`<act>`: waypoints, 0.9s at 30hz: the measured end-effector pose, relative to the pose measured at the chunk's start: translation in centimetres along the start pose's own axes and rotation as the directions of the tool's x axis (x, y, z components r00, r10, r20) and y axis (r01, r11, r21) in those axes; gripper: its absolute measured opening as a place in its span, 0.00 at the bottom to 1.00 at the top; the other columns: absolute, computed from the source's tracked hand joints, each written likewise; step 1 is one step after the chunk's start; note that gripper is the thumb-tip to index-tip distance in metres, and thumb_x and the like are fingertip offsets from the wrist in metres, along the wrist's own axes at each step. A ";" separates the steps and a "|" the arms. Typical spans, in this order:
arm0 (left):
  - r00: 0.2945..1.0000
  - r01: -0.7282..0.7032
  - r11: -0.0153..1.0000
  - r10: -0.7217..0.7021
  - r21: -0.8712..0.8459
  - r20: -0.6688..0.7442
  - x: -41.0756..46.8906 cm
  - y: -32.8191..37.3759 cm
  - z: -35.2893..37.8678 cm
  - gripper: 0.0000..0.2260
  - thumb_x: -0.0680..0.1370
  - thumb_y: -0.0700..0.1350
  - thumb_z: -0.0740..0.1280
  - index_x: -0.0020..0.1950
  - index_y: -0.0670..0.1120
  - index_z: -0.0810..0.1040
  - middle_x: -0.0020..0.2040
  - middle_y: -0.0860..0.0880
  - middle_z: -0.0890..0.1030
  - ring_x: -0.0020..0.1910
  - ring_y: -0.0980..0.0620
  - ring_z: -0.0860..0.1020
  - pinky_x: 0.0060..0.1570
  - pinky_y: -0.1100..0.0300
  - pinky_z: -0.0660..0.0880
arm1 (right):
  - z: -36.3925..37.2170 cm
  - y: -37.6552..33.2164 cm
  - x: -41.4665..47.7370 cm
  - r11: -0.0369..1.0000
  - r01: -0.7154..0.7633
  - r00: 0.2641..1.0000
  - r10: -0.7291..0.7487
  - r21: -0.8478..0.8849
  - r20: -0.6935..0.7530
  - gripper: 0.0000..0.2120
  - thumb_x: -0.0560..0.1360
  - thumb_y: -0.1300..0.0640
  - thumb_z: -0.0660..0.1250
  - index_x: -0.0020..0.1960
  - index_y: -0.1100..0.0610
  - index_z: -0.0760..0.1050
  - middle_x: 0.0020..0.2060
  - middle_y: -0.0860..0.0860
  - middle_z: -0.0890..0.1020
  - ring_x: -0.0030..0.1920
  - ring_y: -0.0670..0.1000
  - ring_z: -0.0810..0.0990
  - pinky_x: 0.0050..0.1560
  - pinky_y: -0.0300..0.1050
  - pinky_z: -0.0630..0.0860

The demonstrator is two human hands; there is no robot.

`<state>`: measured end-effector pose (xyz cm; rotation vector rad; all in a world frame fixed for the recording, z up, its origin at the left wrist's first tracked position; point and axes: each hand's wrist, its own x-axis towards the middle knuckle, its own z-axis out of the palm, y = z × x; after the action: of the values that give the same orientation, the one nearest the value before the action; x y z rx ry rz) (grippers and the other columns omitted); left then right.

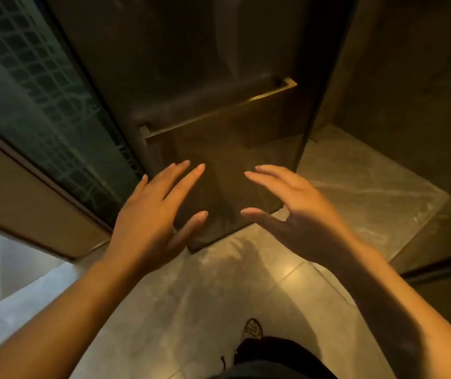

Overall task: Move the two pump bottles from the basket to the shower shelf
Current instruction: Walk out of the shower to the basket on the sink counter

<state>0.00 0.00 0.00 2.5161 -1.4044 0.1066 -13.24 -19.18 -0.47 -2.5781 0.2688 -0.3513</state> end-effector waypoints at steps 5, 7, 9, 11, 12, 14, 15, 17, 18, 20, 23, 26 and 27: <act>0.996 -0.066 0.996 0.069 -0.060 0.058 3.6 1.3 2.5 0.28 0.76 0.61 0.52 0.74 0.53 0.57 0.72 0.46 0.66 0.71 0.48 0.62 0.66 0.42 0.59 | 0.2 3.2 -1.3 0.990 -0.131 0.991 0.131 0.044 -0.007 0.30 0.71 0.33 0.57 0.69 0.47 0.68 0.68 0.47 0.71 0.67 0.46 0.67 0.59 0.35 0.60; 0.989 -0.122 0.989 0.128 -0.087 0.071 5.3 2.1 3.3 0.27 0.76 0.62 0.51 0.74 0.53 0.58 0.72 0.47 0.67 0.70 0.51 0.61 0.66 0.45 0.58 | -0.1 4.4 -1.6 0.985 -0.171 0.985 0.172 0.038 -0.033 0.31 0.71 0.33 0.56 0.69 0.46 0.68 0.68 0.46 0.71 0.66 0.44 0.67 0.58 0.29 0.57; 0.975 -0.193 0.975 0.204 -0.112 0.092 6.9 2.7 4.0 0.27 0.77 0.61 0.50 0.74 0.52 0.58 0.71 0.47 0.68 0.70 0.51 0.62 0.65 0.46 0.57 | -0.6 5.1 -1.9 0.978 -0.204 0.977 0.207 0.051 -0.054 0.30 0.71 0.33 0.56 0.68 0.47 0.69 0.67 0.46 0.72 0.65 0.42 0.67 0.58 0.24 0.55; 0.957 -0.256 0.958 0.270 -0.133 0.107 8.1 3.5 4.7 0.27 0.77 0.61 0.49 0.73 0.51 0.59 0.71 0.45 0.69 0.70 0.47 0.64 0.65 0.44 0.58 | -0.8 5.7 -2.3 0.968 -0.242 0.966 0.246 0.063 -0.072 0.29 0.71 0.35 0.57 0.67 0.48 0.70 0.66 0.47 0.73 0.64 0.42 0.68 0.57 0.22 0.56; 0.946 -0.285 0.946 0.304 -0.152 0.117 8.7 3.9 5.0 0.27 0.77 0.61 0.49 0.73 0.50 0.60 0.70 0.44 0.69 0.69 0.46 0.65 0.65 0.43 0.60 | -1.0 5.8 -2.6 0.962 -0.263 0.959 0.269 0.070 -0.087 0.29 0.72 0.35 0.58 0.67 0.49 0.70 0.65 0.47 0.74 0.64 0.43 0.69 0.57 0.23 0.57; 0.919 -0.343 0.921 0.370 -0.186 0.136 9.6 4.7 5.5 0.27 0.77 0.61 0.49 0.73 0.49 0.61 0.70 0.43 0.70 0.69 0.45 0.66 0.64 0.42 0.60 | -1.3 6.0 -3.5 0.942 -0.327 0.934 0.334 0.073 -0.124 0.28 0.72 0.36 0.59 0.67 0.49 0.70 0.65 0.46 0.74 0.64 0.42 0.69 0.58 0.24 0.58; 0.901 -0.370 0.905 0.405 -0.213 0.154 10.0 5.2 5.9 0.27 0.77 0.60 0.50 0.73 0.49 0.62 0.70 0.43 0.70 0.69 0.45 0.66 0.64 0.42 0.60 | -1.4 6.0 -4.1 0.928 -0.366 0.917 0.373 0.073 -0.142 0.28 0.72 0.36 0.60 0.68 0.49 0.70 0.65 0.45 0.73 0.64 0.42 0.69 0.59 0.26 0.59; 0.860 -0.422 0.866 0.476 -0.268 0.185 10.6 6.0 6.8 0.26 0.77 0.59 0.51 0.72 0.50 0.62 0.71 0.45 0.69 0.70 0.46 0.64 0.66 0.43 0.59 | -1.5 5.7 -5.4 0.896 -0.436 0.882 0.444 0.085 -0.156 0.28 0.72 0.36 0.60 0.68 0.48 0.69 0.66 0.45 0.73 0.65 0.42 0.68 0.60 0.27 0.60; 0.833 -0.451 0.842 0.516 -0.294 0.200 10.9 6.5 7.2 0.27 0.76 0.59 0.50 0.73 0.50 0.62 0.71 0.46 0.68 0.71 0.48 0.63 0.67 0.44 0.58 | -1.5 5.4 -6.1 0.878 -0.470 0.862 0.478 0.091 -0.167 0.28 0.72 0.36 0.60 0.67 0.48 0.70 0.65 0.45 0.73 0.65 0.42 0.68 0.60 0.28 0.61; 0.766 -0.518 0.782 0.604 -0.348 0.217 11.4 7.6 8.0 0.27 0.76 0.60 0.49 0.73 0.50 0.62 0.72 0.48 0.67 0.71 0.50 0.63 0.68 0.44 0.57 | -1.5 4.6 -7.7 0.828 -0.552 0.805 0.560 0.099 -0.198 0.29 0.71 0.35 0.58 0.67 0.49 0.71 0.65 0.45 0.74 0.64 0.44 0.70 0.61 0.33 0.64; 0.660 -0.606 0.679 0.720 -0.415 0.215 11.7 9.6 8.7 0.27 0.77 0.61 0.49 0.72 0.51 0.63 0.70 0.48 0.69 0.69 0.50 0.66 0.68 0.45 0.59 | -1.3 2.6 -10.5 0.721 -0.682 0.675 0.686 0.126 -0.271 0.29 0.71 0.35 0.57 0.66 0.49 0.72 0.64 0.47 0.75 0.62 0.46 0.72 0.61 0.40 0.68; 0.544 -0.710 0.551 0.824 -0.438 0.155 11.1 11.8 9.2 0.25 0.77 0.58 0.52 0.72 0.50 0.65 0.68 0.47 0.73 0.66 0.48 0.70 0.65 0.52 0.60 | -0.5 0.0 -13.6 0.628 -0.758 0.543 0.757 0.175 -0.365 0.26 0.73 0.38 0.60 0.66 0.51 0.72 0.62 0.47 0.76 0.61 0.45 0.73 0.60 0.36 0.68; 0.507 -0.732 0.507 0.851 -0.456 0.133 10.8 12.5 9.4 0.25 0.77 0.57 0.53 0.71 0.51 0.66 0.67 0.47 0.73 0.66 0.49 0.70 0.64 0.54 0.60 | 0.0 -1.0 -14.7 0.588 -0.790 0.492 0.777 0.174 -0.391 0.27 0.73 0.37 0.60 0.66 0.50 0.72 0.62 0.46 0.76 0.62 0.44 0.72 0.59 0.34 0.66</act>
<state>-5.40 -17.60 -4.70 1.4164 -2.4075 -0.4068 -27.09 -14.61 -2.80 -2.0507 1.5711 -0.5480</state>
